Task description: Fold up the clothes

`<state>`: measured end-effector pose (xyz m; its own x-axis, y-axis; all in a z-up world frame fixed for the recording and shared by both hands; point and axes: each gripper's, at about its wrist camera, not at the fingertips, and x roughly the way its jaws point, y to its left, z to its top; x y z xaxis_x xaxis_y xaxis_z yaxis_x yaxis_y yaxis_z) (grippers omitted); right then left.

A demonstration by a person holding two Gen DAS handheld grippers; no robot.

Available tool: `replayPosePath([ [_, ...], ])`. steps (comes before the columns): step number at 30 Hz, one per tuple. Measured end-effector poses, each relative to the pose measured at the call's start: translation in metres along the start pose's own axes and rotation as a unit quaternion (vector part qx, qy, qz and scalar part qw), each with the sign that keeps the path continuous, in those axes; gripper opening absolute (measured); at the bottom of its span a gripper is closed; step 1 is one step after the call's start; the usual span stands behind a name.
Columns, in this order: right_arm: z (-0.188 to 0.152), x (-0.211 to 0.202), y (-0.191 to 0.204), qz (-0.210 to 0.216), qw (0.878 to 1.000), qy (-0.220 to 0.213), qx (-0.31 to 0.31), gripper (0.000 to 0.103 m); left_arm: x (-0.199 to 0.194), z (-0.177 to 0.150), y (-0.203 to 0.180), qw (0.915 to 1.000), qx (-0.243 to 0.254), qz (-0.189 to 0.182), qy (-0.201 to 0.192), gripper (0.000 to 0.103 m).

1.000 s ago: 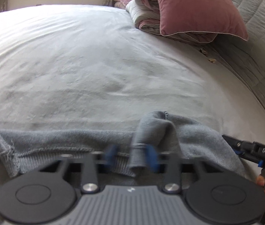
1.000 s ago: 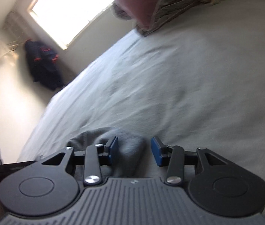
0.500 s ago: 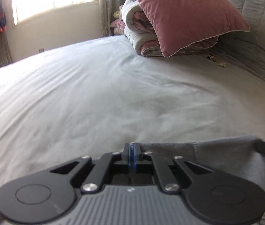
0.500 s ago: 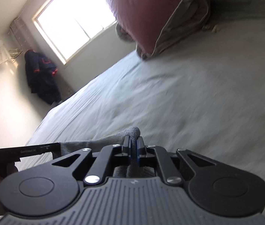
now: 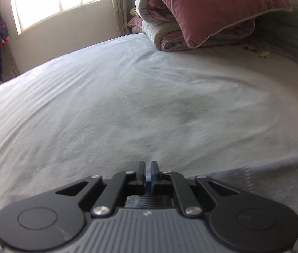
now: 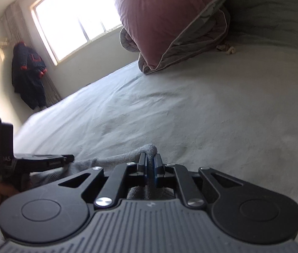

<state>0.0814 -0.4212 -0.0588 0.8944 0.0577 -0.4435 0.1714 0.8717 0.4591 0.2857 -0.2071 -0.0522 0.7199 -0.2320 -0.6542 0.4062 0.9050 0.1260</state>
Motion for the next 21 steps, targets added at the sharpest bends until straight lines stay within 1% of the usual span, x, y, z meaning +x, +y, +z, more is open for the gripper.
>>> replayPosePath([
  [1,0.001,-0.001,-0.005,0.013,1.0,0.002,0.019,0.013,-0.007,0.002,-0.003,1.0,0.003,-0.008,-0.002,0.009],
  [2,0.002,-0.002,-0.009,0.025,0.999,0.004,0.037,0.015,-0.015,0.005,-0.006,0.9998,0.006,-0.019,-0.004,0.014],
  [3,0.004,-0.003,-0.014,0.038,0.998,0.006,0.056,0.015,-0.021,0.007,-0.01,0.9994,0.011,-0.033,-0.005,0.023],
  [4,0.005,-0.004,-0.018,0.047,0.996,0.008,0.072,0.015,-0.026,0.01,-0.015,0.9987,0.015,-0.048,-0.005,0.03],
  [5,0.007,-0.005,-0.022,0.048,0.995,0.011,0.083,0.015,-0.03,0.014,-0.021,0.9977,0.02,-0.064,-0.002,0.042],
  [6,0.009,-0.006,-0.025,0.047,0.995,0.014,0.092,0.016,-0.031,0.017,-0.028,0.9961,0.028,-0.083,0.004,0.048],
  [7,0.011,-0.007,-0.028,0.043,0.994,0.021,0.097,0.016,-0.032,0.021,-0.036,0.9938,0.037,-0.104,0.011,0.049],
  [9,0.015,-0.009,-0.031,0.029,0.994,0.039,0.096,0.017,-0.028,0.026,-0.054,0.9876,0.058,-0.143,0.031,0.054],
  [10,0.017,-0.011,-0.033,0.024,0.994,0.045,0.092,0.017,-0.026,0.027,-0.063,0.9838,0.068,-0.162,0.036,0.054],
  [12,0.02,-0.015,-0.038,0.016,0.994,0.044,0.095,0.017,-0.023,0.029,-0.08,0.9766,0.088,-0.192,0.041,0.057],
  [14,0.022,-0.02,-0.044,0.01,0.994,0.039,0.103,0.019,-0.019,0.032,-0.095,0.9713,0.096,-0.211,0.051,0.058],
  [15,0.023,-0.023,-0.048,0.009,0.993,0.034,0.108,0.025,-0.018,0.034,-0.102,0.9701,0.096,-0.215,0.058,0.058],
  [16,0.024,-0.025,-0.05,0.007,0.993,0.029,0.113,0.034,-0.018,0.036,-0.108,0.9716,0.093,-0.207,0.066,0.058],
  [18,0.025,-0.03,-0.056,0.002,0.992,0.019,0.122,0.036,-0.026,0.039,-0.119,0.9748,0.092,-0.188,0.078,0.058],
  [21,0.028,-0.039,-0.064,-0.003,0.991,0.007,0.13,0.036,-0.043,0.038,-0.134,0.9685,0.103,-0.208,0.09,0.058],
])
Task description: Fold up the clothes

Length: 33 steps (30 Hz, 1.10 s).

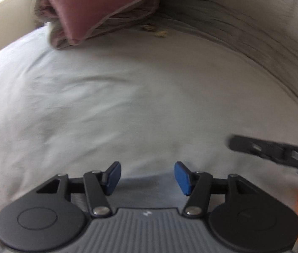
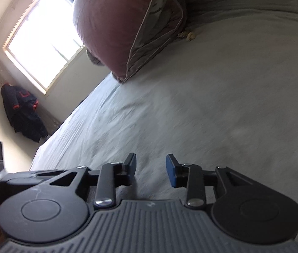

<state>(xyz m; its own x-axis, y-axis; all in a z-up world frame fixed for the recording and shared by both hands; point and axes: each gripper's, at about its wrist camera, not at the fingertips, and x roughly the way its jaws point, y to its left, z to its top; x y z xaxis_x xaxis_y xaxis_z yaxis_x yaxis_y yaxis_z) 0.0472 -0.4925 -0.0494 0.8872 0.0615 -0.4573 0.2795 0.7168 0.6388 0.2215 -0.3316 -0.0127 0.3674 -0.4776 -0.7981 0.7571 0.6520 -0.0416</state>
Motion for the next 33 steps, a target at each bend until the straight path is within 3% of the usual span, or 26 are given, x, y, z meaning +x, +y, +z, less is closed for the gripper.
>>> replayPosePath([
  [5,0.002,-0.002,-0.005,0.009,1.0,0.0,0.014,0.036,0.012,-0.004,-0.035,0.9987,0.035,0.025,0.028,0.058],
  [7,0.002,-0.002,-0.004,0.013,1.0,0.005,0.011,0.037,0.021,-0.008,-0.038,0.9974,0.034,0.054,0.034,0.04],
  [9,0.001,-0.002,-0.003,0.021,1.0,0.012,0.009,0.038,0.02,-0.017,-0.03,0.9973,0.016,0.067,0.027,0.009],
  [11,-0.001,0.0,-0.001,0.029,0.999,0.02,0.004,0.039,0.01,-0.027,-0.015,0.9973,-0.014,0.071,0.006,0.006],
  [17,-0.012,0.016,0.018,0.06,0.995,0.066,-0.047,0.041,-0.03,-0.076,0.051,0.9876,-0.138,0.052,-0.055,0.006],
  [22,-0.031,0.034,0.041,0.124,0.977,0.141,-0.103,0.045,-0.034,-0.115,0.09,0.9767,-0.199,0.068,-0.042,0.01],
  [28,-0.056,0.044,0.069,0.169,0.948,0.2,-0.179,0.045,-0.038,-0.118,0.116,0.9693,-0.237,0.048,-0.046,0.016],
  [30,-0.06,0.043,0.073,0.175,0.941,0.21,-0.2,0.045,-0.039,-0.114,0.124,0.9644,-0.259,0.021,-0.047,0.028],
  [33,-0.069,0.043,0.076,0.173,0.932,0.226,-0.225,0.045,-0.035,-0.106,0.128,0.9612,-0.273,-0.008,-0.04,0.037],
])
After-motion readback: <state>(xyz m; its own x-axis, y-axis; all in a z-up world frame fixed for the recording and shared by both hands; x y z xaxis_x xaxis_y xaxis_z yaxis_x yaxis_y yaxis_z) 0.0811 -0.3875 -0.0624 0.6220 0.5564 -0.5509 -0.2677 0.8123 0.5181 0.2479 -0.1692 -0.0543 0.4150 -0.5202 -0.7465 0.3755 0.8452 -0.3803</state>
